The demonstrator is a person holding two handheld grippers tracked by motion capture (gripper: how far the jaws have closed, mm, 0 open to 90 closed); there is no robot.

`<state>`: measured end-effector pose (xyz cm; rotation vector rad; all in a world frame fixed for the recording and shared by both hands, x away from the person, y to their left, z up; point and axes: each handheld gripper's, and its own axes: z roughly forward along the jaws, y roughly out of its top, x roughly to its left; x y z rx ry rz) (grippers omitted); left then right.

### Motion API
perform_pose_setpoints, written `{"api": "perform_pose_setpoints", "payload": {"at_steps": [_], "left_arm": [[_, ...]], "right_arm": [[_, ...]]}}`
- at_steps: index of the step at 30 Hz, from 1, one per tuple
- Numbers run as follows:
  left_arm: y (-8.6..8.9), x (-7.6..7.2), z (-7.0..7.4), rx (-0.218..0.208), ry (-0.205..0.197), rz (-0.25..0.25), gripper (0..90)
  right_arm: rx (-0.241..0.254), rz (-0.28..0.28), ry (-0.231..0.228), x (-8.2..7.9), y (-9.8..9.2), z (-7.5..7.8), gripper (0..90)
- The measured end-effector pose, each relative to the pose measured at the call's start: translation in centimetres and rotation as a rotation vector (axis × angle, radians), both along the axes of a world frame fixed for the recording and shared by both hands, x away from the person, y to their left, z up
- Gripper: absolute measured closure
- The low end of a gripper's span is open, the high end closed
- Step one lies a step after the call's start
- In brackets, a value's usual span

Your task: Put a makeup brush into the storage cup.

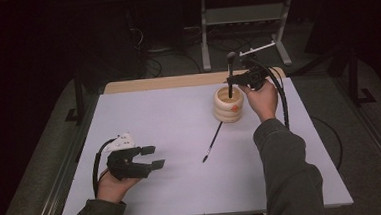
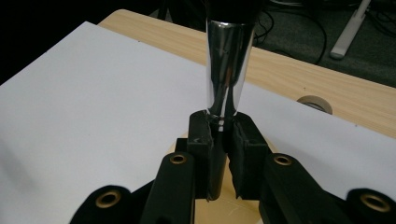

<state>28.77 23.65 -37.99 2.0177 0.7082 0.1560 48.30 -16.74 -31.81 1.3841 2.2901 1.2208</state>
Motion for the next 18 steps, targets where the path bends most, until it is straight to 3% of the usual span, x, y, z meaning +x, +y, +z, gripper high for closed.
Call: {"api": "perform_pose_setpoints", "payload": {"at_steps": [18], "left_arm": [[0.1,0.1,-0.1,-0.012,0.011,0.013,35.1]], "right_arm": [[-0.011,0.001,0.029,0.1,0.5,-1.7,78.3]]}}
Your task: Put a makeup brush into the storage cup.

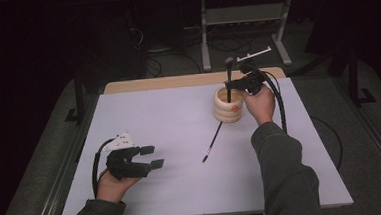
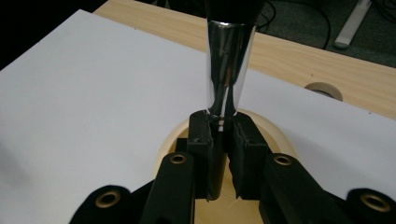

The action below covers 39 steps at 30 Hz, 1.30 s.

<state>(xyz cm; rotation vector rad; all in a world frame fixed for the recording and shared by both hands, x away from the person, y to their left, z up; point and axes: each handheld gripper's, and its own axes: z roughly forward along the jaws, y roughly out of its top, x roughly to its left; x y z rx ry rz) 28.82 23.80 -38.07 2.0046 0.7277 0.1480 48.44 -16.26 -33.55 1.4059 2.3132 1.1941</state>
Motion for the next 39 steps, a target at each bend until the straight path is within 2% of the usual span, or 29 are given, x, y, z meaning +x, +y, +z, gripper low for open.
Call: {"api": "perform_pose_setpoints", "payload": {"at_steps": [10,12,13,16,20,26,30,39], "left_arm": [[0.1,0.0,0.0,-0.002,-0.005,-0.003,35.1],[0.0,0.0,0.0,-0.002,-0.003,-0.003,35.0],[-0.1,-0.1,0.0,-0.008,0.001,-0.004,34.8],[-0.2,-0.1,0.0,-0.012,-0.002,-0.01,34.4],[-0.2,0.0,0.0,-0.013,-0.002,-0.01,34.2],[-0.2,0.0,-0.1,-0.005,-0.002,-0.01,33.9],[-0.2,0.0,-0.1,-0.005,-0.004,-0.011,33.9],[-0.1,0.1,-0.2,-0.005,0.003,-0.006,33.7]], "right_arm": [[-0.004,-0.001,0.006,-0.1,0.1,-0.5,77.3],[-0.011,-0.005,0.004,-0.1,0.1,-0.6,73.8],[-0.026,-0.02,-0.004,-0.3,0.0,-0.7,64.4],[-0.003,-0.018,-0.003,-0.5,-0.4,-0.9,62.6],[0.004,-0.022,-0.013,-1.2,-1.1,-1.1,59.2],[-0.002,-0.001,-0.026,-2.1,-1.7,-1.2,56.6],[0.023,0.012,-0.031,-2.9,-2.1,-1.0,54.9],[0.033,0.056,-0.042,-3.7,-2.2,-0.5,52.5]]}}
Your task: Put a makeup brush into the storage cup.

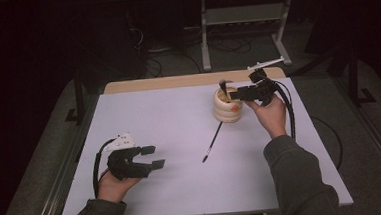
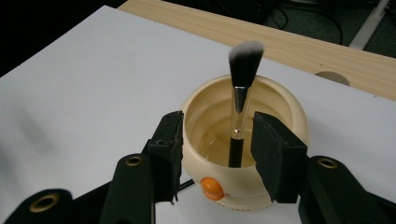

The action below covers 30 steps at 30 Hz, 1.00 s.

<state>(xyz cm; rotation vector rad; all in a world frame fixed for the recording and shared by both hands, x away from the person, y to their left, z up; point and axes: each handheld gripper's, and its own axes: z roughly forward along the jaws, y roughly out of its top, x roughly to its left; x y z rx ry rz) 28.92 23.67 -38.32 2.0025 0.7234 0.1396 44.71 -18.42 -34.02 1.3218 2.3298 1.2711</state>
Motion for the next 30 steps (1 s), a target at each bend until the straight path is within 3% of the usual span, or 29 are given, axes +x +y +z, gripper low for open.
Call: {"api": "perform_pose_setpoints", "payload": {"at_steps": [18,30], "left_arm": [[0.0,-0.1,0.0,-0.004,-0.005,0.004,33.4],[-0.2,0.0,-0.1,0.014,-0.007,-0.01,32.7]], "right_arm": [[0.01,0.053,0.005,-2.2,0.2,-0.7,47.0],[0.034,0.095,-0.018,-4.1,-0.9,-1.4,43.7]]}}
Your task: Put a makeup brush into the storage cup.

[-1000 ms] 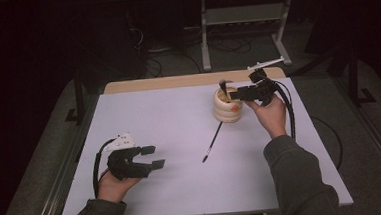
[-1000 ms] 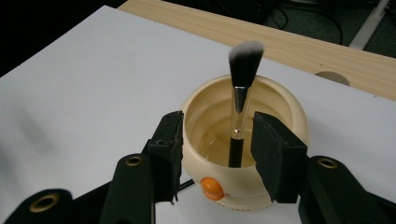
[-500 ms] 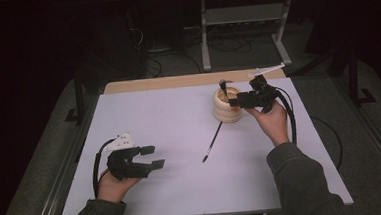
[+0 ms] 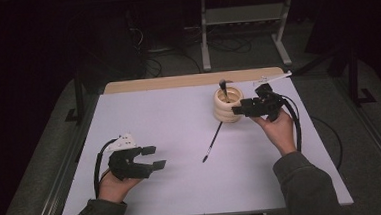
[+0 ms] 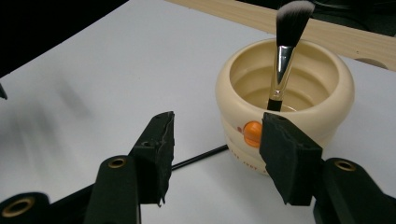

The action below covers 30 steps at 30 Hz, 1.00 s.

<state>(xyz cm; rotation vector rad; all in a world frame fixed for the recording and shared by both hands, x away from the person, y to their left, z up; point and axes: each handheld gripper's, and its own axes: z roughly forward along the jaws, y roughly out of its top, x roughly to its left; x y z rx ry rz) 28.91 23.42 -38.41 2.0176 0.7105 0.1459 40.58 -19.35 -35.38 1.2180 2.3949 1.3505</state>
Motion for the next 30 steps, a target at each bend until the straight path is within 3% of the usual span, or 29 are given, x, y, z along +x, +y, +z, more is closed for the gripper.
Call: {"api": "perform_pose_setpoints", "payload": {"at_steps": [30], "left_arm": [[-0.9,-0.1,-0.2,0.017,-0.002,0.002,30.3]], "right_arm": [[0.007,0.062,-0.03,-4.0,-0.8,-1.1,39.4]]}}
